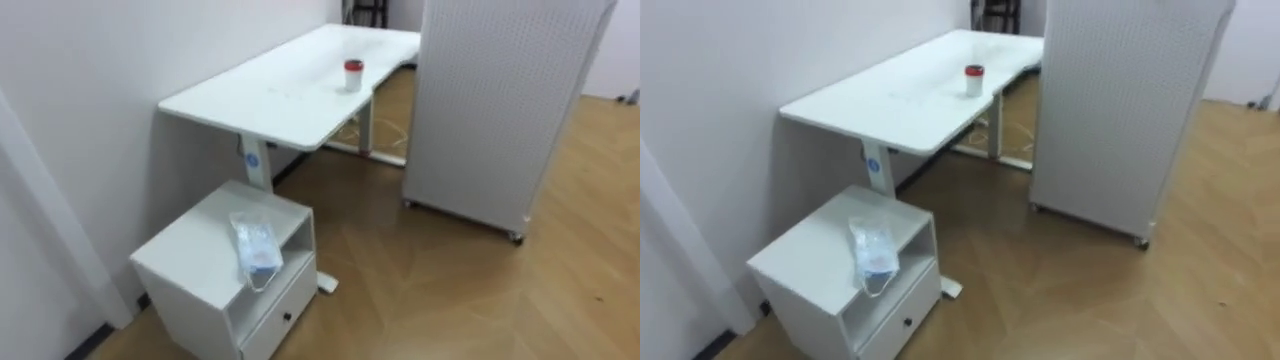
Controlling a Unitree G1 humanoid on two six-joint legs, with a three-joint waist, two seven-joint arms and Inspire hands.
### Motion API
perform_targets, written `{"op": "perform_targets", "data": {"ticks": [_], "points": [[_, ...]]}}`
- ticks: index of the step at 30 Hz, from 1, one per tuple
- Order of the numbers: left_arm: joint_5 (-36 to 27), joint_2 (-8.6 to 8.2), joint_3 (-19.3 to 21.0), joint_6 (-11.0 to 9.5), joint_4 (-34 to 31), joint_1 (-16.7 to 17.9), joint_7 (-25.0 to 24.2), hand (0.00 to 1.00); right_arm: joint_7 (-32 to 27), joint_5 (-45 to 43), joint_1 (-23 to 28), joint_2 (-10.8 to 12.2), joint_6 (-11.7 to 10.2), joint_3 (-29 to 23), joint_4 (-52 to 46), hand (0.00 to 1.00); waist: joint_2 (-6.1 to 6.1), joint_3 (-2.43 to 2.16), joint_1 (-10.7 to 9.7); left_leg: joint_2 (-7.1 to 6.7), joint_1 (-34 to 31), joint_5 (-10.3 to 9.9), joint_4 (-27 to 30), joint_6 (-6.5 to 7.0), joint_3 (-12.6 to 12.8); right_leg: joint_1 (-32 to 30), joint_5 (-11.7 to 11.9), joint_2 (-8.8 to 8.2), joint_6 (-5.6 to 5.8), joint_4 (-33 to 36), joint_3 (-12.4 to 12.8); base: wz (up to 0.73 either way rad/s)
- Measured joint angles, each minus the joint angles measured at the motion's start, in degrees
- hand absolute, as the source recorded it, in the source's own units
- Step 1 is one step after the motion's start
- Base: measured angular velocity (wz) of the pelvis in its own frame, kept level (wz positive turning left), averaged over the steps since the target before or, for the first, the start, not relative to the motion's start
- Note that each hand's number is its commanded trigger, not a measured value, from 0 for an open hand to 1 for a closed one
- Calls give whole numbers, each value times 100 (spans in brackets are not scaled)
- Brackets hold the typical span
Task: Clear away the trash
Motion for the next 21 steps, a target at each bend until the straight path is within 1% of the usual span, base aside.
{"op": "perform_targets", "data": {"ticks": [1, 2, 3, 4, 5, 6, 7, 8, 9, 10, 11, 12, 13, 14, 15, 16, 17, 18, 19, 20, 21], "points": [[-83, 6, -1, 0, 8, 12, 4, 0, 27, -7, 9, -2, -2, 56, -4, 100, 7, 3, -8, 28, -115, 241, -368, 20, -16, 98, -154, 5, 2, 11, 2, -19], [-81, 3, -4, -32, 10, 12, 0, 0, 62, -13, 8, -2, -2, 58, -18, 100, 13, -3, -3, 33, -176, 602, -465, 65, 5, 168, -297, -33, 54, 14, 34, -5], [-80, 3, -15, -50, 9, 5, 0, 0, 76, -11, 5, -4, -1, 71, -36, 100, 0, -19, 8, 20, -194, 803, -434, 109, 50, 187, -367, -63, 102, 6, 75, -22], [-79, 3, -60, -128, 11, -40, -7, 0, 111, -9, -13, -15, -2, 81, -126, 100, -39, -77, 51, -28, -227, 1041, -339, 279, 168, 207, -456, -152, 245, -12, 171, -37], [-81, 3, -62, -215, 47, -79, -33, 0, 155, -15, -33, -31, -13, 86, -189, 100, -72, -17, 99, -74, -263, 1071, -97, 329, 277, 299, -524, -268, 355, -83, 177, -43], [-94, 2, -76, -256, 62, -106, -41, 0, 174, -10, -39, -46, -14, 103, -187, 100, -79, -15, 128, -101, -297, 1052, 73, 365, 300, 364, -551, -325, 410, -154, 164, -48], [-222, -3, -97, -335, 62, -125, -47, 0, 200, 45, -46, -63, -13, 114, -190, 100, -74, -18, 207, -159, -371, 922, 433, 658, 329, 513, -596, -435, 524, -278, 168, -36], [-334, 9, -98, -356, 63, -195, -47, 0, 199, 57, -48, -57, -14, 165, -199, 100, -111, -26, 211, -264, -437, 609, 760, 718, 344, 625, -649, -569, 624, -307, 132, -24], [-385, 11, -102, -369, 68, -246, -47, 0, 200, 59, -46, -58, -14, 171, -201, 100, -125, -20, 203, -324, -440, 488, 865, 752, 357, 665, -660, -642, 646, -255, 80, 0], [-480, 15, -186, -392, 60, -393, -40, 0, 193, 64, -39, -71, -13, 240, -201, 100, -125, -13, 195, -385, -436, 257, 1073, 836, 404, 624, -649, -759, 682, 91, -1, 13], [-525, 20, -196, -455, 62, -506, -39, 0, 197, 97, -39, -53, -11, 279, -197, 100, -120, -16, 205, -423, -414, 62, 1235, 928, 479, 453, -581, -874, 814, 650, -62, 10], [-536, 20, -197, -484, 68, -559, -35, 0, 198, 116, -46, -40, -11, 283, -198, 100, -122, -16, 220, -445, -377, -15, 1288, 964, 515, 353, -512, -950, 935, 963, -90, 0], [-576, 21, -202, -534, 62, -617, -26, 0, 228, 128, -80, -33, -10, 300, -198, 100, -130, -11, 238, -496, -278, -178, 1351, 1007, 556, 139, -276, -1066, 1042, 1594, -99, -6], [-605, 24, -213, -536, 64, -639, -22, 0, 259, 128, -94, -34, -11, 334, -197, 100, -134, -9, 227, -525, -214, -234, 1358, 1038, 570, 42, -109, -1116, 1048, 1866, -104, -5], [-720, 32, -295, -531, 62, -693, 8, 0, 292, 132, -113, -32, -11, 405, -185, 100, -127, -11, 228, -552, -86, -357, 1351, 1075, 579, -154, 329, -1190, 1037, 2363, -137, -4], [-752, 34, -339, -529, 32, -732, 38, 0, 344, 179, -128, -24, -11, 484, -170, 100, -100, -17, 218, -561, 54, -457, 1304, 1099, 575, -345, 860, -1254, 1021, 2779, -183, -5], [-750, 34, -366, -530, 27, -766, 90, 0, 435, 240, -131, -1, -12, 539, -149, 100, -73, -15, 220, -565, 205, -546, 1217, 1106, 522, -511, 1281, -1269, 990, 3074, -214, -9], [-746, 34, -368, -529, 21, -808, 112, 0, 466, 248, -135, 10, -12, 570, -143, 100, -61, -9, 226, -560, 268, -576, 1163, 1109, 496, -627, 1299, -1294, 977, 3228, -259, -10], [-750, 35, -380, -523, -58, -811, 153, 0, 514, 256, -150, 22, -12, 653, -153, 100, -24, 22, 211, -521, 383, -613, 1074, 1110, 463, -960, 1167, -1314, 963, 3500, -355, -8], [-769, 31, -446, -529, -153, -787, 218, 0, 523, 275, -144, 19, -8, 742, -176, 100, 33, 46, 220, -495, 492, -622, 960, 1102, 387, -1314, 932, -1276, 941, 3590, -471, 0], [-818, 34, -511, -536, -173, -802, 257, 0, 519, 324, -143, 19, -10, 777, -184, 100, 67, 41, 189, -458, 516, -624, 933, 1104, 360, -1487, 825, -1223, 937, 3533, -520, 12]]}}
